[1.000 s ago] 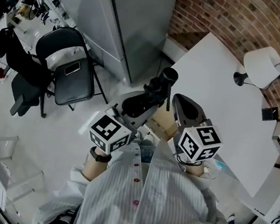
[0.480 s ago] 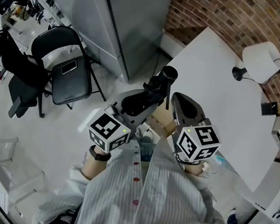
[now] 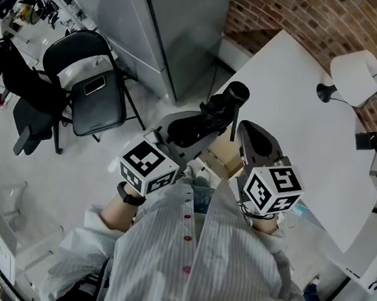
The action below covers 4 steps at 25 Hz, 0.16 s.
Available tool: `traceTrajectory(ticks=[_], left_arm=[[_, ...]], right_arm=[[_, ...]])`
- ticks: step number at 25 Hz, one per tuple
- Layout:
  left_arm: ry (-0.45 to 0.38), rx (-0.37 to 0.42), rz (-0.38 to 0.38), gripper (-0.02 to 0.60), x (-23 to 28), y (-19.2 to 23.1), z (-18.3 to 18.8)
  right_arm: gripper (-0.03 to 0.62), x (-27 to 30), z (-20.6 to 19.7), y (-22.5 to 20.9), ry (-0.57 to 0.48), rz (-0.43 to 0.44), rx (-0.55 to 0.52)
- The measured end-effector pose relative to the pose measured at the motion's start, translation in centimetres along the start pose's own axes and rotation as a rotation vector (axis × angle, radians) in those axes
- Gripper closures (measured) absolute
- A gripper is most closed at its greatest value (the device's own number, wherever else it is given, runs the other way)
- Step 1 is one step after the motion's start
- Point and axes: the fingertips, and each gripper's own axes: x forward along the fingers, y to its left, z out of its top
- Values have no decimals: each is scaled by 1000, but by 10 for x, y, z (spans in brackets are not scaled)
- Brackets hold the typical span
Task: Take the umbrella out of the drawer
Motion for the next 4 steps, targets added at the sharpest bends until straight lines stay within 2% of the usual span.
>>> traceTrajectory(ticks=[4], left_arm=[[2, 54, -36, 419, 2, -2, 8]], right_arm=[[560, -4, 0, -3, -3, -8, -8]])
